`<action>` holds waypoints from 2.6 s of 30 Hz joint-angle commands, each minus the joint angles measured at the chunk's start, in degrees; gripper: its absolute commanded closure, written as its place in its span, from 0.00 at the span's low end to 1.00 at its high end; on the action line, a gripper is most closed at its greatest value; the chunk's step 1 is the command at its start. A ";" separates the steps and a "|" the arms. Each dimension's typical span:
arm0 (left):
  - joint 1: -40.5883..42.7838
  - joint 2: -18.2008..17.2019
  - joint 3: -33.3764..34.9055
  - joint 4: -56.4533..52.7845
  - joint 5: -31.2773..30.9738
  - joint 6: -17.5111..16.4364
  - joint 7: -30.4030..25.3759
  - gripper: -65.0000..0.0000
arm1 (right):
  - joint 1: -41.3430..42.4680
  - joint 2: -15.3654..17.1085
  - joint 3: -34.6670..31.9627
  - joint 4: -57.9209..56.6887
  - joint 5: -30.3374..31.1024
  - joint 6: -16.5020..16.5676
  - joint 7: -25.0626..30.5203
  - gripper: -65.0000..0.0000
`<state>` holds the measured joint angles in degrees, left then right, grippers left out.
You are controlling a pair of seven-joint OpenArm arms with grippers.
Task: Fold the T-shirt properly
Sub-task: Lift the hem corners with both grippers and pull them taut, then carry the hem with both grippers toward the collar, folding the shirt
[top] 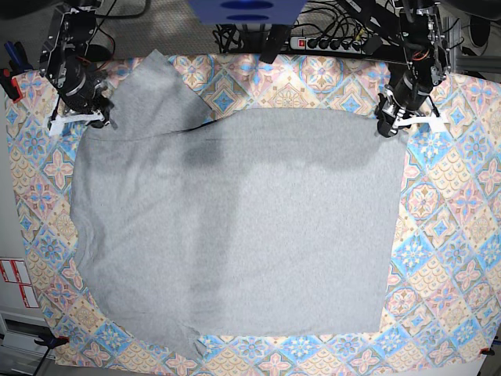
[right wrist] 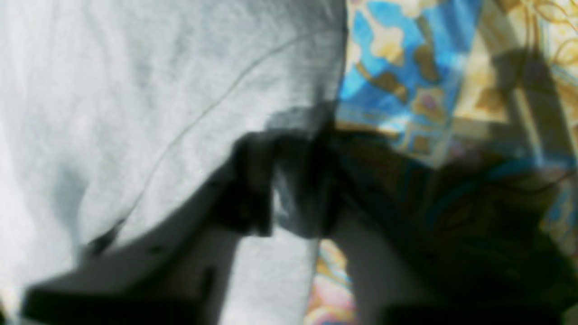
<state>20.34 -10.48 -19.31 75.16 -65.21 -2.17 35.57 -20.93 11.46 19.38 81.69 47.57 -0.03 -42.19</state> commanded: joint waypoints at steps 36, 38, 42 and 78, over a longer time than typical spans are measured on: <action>9.16 -3.81 -3.77 17.46 2.13 2.04 5.09 1.00 | -9.53 0.62 11.88 15.14 11.46 0.34 -1.89 1.00; 6.61 -3.81 -3.59 17.37 2.22 2.04 5.09 1.00 | -6.02 0.62 12.05 14.71 11.37 0.34 -4.44 1.00; 1.60 -3.72 -3.41 17.11 2.31 2.22 5.18 1.00 | 1.54 0.62 12.23 13.03 11.37 0.34 -9.10 1.00; -21.61 -2.66 -2.18 -5.22 14.88 2.31 7.28 0.72 | 26.33 0.71 12.23 -16.33 11.37 0.34 -9.89 0.67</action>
<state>-0.67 -12.43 -21.26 69.06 -49.63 0.67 43.42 4.67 11.33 31.35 64.25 58.06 -0.30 -52.29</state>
